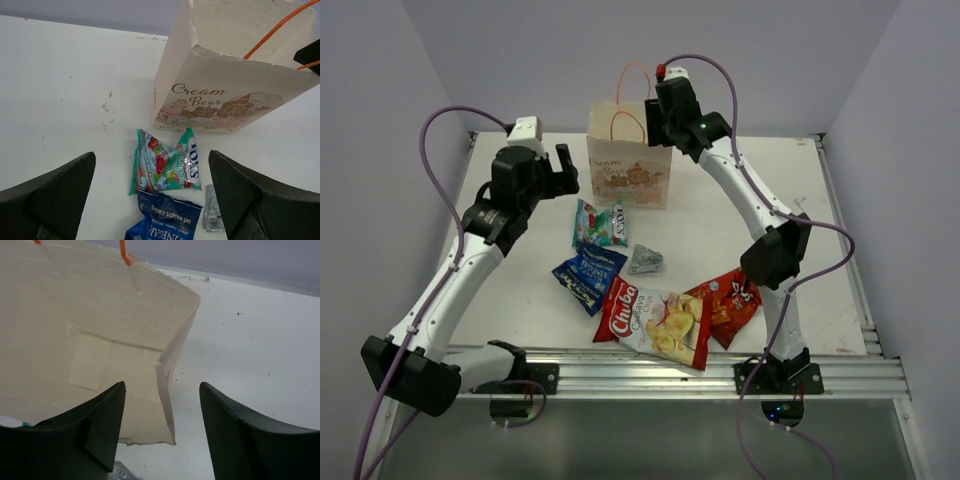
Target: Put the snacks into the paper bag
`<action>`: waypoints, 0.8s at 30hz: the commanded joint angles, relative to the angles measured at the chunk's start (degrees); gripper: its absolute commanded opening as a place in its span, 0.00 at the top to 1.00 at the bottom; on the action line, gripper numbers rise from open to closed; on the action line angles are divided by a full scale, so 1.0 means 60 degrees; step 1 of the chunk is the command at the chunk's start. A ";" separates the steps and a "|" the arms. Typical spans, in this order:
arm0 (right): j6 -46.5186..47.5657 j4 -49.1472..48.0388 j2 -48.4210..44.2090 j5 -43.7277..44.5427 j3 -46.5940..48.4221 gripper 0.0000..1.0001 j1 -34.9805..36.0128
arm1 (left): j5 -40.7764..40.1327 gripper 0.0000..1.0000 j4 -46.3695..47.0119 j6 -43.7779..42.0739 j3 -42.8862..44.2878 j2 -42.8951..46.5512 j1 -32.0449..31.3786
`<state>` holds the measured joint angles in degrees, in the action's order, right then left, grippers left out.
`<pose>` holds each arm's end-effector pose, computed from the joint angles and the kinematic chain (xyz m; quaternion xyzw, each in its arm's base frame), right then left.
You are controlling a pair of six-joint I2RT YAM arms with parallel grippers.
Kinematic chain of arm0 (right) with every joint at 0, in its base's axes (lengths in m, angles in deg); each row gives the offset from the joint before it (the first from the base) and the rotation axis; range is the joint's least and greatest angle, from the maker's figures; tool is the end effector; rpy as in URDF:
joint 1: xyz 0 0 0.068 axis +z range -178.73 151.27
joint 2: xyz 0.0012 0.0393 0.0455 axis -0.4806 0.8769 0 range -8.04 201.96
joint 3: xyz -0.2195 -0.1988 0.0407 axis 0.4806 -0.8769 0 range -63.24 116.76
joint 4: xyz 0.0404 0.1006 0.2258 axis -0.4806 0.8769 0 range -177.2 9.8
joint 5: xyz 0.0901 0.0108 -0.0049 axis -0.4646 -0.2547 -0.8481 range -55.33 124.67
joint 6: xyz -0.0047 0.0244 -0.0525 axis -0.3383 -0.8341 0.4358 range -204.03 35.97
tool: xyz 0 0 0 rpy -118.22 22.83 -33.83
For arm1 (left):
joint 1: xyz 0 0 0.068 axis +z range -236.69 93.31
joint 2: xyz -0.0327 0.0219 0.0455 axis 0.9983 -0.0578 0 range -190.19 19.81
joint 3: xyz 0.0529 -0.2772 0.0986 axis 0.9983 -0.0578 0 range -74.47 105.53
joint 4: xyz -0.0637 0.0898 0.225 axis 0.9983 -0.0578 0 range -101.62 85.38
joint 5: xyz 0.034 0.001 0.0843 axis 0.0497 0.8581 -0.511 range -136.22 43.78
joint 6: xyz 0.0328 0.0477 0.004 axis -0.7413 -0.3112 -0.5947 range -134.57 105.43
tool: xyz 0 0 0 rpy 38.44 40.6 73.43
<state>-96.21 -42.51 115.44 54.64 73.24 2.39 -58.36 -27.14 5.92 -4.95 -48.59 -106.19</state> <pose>0.4272 0.2412 0.4077 -0.0582 0.8622 0.0363 0.5019 0.2401 -0.0758 0.4067 -0.0667 0.8210 -0.1095 0.5564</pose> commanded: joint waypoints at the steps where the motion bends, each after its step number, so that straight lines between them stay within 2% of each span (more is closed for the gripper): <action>1: 0.0111 -0.0504 -0.0233 0.0143 -0.0027 0.39 -0.0029 | 0.0017 0.00 0.0004 0.0145 -0.0087 0.0282 0.0073; 3: 0.0214 -0.0534 -0.0321 0.0217 -0.0218 0.49 -0.0044 | 0.0046 0.03 0.0077 0.0130 -0.0247 0.0268 0.0073; 6: 0.0346 -0.0592 -0.0497 0.0320 -0.0467 0.75 -0.0029 | 0.0207 0.07 0.0427 0.0057 -0.0889 0.0282 0.0073; 7: 0.0346 -0.0578 -0.0541 0.0334 -0.0540 0.90 -0.0044 | 0.0236 0.07 0.0559 0.0071 -0.1125 0.0282 0.0058; 9: 0.0405 -0.0607 -0.0672 0.0378 -0.0730 0.98 -0.0029 | 0.0412 0.09 0.0970 0.0129 -0.1782 0.0078 0.0073; 13: 0.0463 -0.0665 -0.0863 0.0422 -0.1067 1.00 -0.0029 | 0.0398 0.09 0.1570 0.0583 -0.2343 -0.0844 0.0073; 20: 0.0507 -0.0739 -0.1259 0.0378 -0.1580 1.00 -0.0029 | 0.0323 0.01 0.2447 0.1169 -0.1962 -0.3231 0.0073; 24: 0.0551 -0.0768 -0.1449 0.0378 -0.1698 1.00 -0.0029 | 0.0369 0.00 0.3109 0.1272 -0.2269 -0.3672 0.0073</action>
<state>-93.92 -46.18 111.00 56.21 63.56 2.36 -56.37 -15.90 11.49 -18.70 -70.05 -106.19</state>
